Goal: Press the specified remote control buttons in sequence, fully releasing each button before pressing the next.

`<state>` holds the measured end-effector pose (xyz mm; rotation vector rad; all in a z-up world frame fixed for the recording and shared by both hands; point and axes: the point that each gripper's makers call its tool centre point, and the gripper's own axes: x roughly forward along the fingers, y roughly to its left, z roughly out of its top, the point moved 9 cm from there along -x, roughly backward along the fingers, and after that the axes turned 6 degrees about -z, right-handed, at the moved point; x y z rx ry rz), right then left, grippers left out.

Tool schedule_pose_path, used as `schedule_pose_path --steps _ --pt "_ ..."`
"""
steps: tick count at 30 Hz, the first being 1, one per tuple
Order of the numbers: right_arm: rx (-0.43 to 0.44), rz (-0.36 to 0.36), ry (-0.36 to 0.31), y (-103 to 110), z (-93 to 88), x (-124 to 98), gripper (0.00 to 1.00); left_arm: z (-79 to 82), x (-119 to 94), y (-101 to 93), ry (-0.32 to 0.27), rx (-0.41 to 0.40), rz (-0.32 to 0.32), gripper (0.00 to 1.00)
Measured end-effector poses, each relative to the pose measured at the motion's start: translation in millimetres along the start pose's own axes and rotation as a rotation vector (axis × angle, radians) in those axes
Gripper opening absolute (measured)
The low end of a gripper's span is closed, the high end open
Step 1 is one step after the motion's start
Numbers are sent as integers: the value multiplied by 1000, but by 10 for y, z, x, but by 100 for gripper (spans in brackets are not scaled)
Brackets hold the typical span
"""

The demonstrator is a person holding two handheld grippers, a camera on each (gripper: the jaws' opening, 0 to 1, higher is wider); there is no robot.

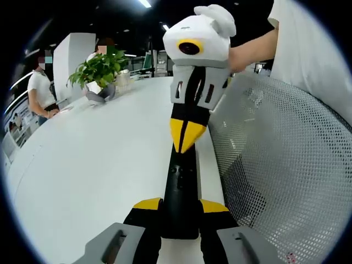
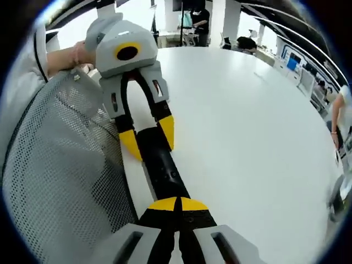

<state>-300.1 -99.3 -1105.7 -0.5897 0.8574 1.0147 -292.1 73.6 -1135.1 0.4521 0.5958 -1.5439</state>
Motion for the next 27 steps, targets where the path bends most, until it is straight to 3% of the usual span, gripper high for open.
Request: schedule_pose_path --steps 7,18,20,27 --pt "59 7 -20 4 -11 -3 0 4 -3 -6 -1 1 1 25" --pt "-56 35 -8 92 100 52 0 1 -7 -4 -3 -1 0 25" --pt "-118 23 21 100 119 52 0 1 -7 -1 -2 2 0 25" --pt "-99 13 38 91 129 68 0 0 -6 9 -2 0 0 24"
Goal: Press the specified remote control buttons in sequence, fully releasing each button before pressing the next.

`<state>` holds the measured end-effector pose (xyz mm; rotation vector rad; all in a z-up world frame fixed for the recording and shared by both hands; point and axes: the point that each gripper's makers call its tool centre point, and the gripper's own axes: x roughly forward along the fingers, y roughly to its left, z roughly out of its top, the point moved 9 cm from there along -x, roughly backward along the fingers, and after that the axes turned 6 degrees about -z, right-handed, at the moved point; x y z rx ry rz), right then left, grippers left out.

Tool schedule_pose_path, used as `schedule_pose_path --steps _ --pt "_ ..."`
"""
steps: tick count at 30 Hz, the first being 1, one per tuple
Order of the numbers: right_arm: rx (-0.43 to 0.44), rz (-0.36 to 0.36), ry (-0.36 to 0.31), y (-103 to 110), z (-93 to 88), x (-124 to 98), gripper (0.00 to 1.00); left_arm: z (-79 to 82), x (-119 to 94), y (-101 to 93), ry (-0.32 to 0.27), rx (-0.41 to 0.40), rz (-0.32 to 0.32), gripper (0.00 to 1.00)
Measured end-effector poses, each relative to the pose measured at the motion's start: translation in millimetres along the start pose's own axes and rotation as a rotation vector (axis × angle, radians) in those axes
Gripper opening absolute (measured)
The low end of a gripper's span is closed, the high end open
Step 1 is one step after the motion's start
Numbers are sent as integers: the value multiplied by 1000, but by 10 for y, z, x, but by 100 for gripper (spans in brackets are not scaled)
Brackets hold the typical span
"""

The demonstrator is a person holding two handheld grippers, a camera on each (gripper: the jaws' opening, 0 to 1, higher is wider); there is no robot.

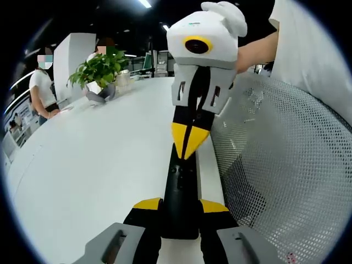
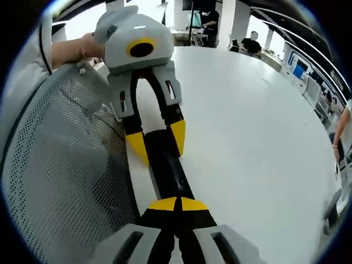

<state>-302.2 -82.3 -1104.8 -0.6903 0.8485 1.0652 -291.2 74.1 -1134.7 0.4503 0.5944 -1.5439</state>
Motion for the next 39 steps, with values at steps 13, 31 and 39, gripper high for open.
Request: schedule_pose_path --steps 13,31,39 --pt "187 -2 -38 -31 -47 0 0 -6 4 1 1 1 0 24" --pt "158 -13 -63 30 12 19 0 0 4 -9 -1 -4 3 25" --pt "141 -13 -21 17 45 31 0 4 -1 -15 0 -1 2 24"
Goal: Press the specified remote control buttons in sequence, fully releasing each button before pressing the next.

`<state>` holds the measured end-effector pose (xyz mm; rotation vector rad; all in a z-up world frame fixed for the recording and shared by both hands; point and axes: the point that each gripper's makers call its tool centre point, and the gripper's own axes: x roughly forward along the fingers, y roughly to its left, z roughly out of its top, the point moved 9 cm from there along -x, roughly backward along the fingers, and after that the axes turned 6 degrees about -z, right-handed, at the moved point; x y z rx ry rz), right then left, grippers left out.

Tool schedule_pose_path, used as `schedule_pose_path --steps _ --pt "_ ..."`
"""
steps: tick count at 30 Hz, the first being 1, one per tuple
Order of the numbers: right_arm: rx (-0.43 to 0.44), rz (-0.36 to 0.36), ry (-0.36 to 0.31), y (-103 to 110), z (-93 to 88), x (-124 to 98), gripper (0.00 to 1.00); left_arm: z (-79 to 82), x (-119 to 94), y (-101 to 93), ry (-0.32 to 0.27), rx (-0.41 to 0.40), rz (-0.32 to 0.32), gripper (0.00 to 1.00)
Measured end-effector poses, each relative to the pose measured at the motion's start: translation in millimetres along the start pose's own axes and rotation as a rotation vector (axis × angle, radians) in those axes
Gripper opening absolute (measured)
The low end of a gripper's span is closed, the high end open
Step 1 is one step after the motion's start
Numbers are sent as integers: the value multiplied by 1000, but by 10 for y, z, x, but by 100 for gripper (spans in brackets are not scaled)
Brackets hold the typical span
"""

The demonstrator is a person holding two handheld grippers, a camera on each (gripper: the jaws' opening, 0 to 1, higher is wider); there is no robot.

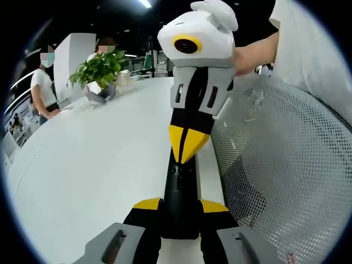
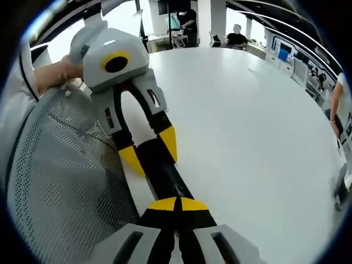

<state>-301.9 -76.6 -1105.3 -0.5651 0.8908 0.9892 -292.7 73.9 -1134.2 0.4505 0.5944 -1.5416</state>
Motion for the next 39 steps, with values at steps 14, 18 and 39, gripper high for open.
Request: schedule_pose_path --steps 14,18,39 --pt "-110 -25 -2 199 26 -4 0 1 -5 -3 0 -6 -1 24" --pt "-140 -11 2 253 29 15 0 9 -3 -4 11 0 0 24" --pt "-82 0 -16 162 47 -13 0 1 7 -2 -3 -12 -3 25"
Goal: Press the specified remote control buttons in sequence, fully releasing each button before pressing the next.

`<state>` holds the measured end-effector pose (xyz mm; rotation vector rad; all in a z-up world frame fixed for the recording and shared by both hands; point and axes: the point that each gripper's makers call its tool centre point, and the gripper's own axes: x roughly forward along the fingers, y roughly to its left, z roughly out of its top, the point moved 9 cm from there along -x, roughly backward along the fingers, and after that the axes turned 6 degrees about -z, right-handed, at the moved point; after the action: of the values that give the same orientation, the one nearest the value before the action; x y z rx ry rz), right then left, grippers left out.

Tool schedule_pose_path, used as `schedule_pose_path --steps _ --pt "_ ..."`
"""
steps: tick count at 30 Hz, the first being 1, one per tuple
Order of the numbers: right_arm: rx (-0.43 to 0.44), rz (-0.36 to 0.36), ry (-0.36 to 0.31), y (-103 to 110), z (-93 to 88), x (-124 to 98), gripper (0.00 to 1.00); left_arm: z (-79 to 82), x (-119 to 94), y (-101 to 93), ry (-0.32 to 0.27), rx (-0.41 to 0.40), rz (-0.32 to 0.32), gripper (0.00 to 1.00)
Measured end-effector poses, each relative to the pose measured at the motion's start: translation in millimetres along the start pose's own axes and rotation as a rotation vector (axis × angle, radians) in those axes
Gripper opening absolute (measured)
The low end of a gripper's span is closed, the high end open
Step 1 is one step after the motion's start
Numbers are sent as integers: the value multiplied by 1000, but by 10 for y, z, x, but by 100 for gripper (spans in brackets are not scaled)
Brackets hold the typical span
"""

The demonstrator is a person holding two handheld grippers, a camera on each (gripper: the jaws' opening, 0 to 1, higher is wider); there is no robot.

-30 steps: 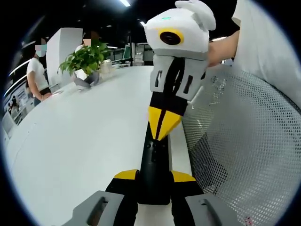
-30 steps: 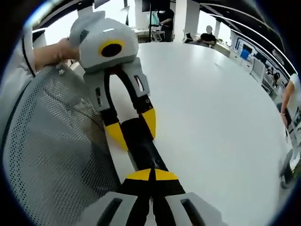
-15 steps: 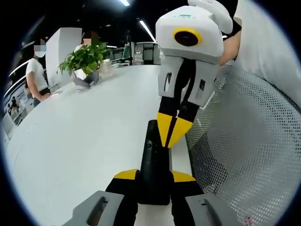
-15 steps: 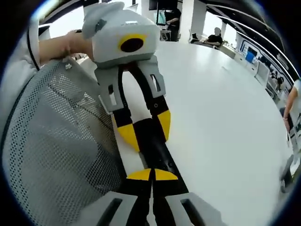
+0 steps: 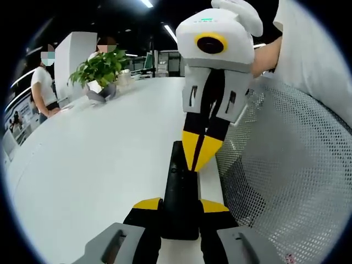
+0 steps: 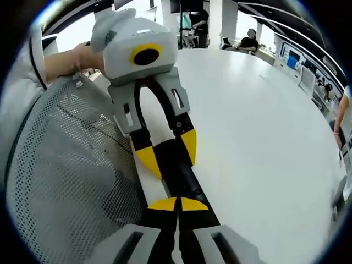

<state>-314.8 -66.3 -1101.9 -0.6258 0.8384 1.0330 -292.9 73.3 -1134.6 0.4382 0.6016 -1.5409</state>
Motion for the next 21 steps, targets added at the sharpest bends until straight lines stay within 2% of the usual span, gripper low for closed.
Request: schedule_pose_path --steps 2,4,7,8,12,14,17,21 --pt "1 -23 -4 -45 26 -15 0 2 -2 -3 0 1 0 25" --pt "13 -16 3 -76 36 13 0 2 -2 -4 0 2 0 25" --pt "-13 -2 33 -57 23 69 0 -1 -2 -1 -1 3 -1 25" --pt "-34 -26 23 -71 37 54 0 -2 -1 0 -1 3 0 25" --pt "-44 -8 45 -72 52 59 0 2 6 -1 7 16 2 25" --pt "-46 6 71 -87 82 69 0 12 11 -12 23 43 5 25" --pt "-106 38 136 -108 137 89 0 18 20 -4 30 40 6 24" --pt "-115 54 162 -128 169 107 0 18 21 0 32 40 8 24"
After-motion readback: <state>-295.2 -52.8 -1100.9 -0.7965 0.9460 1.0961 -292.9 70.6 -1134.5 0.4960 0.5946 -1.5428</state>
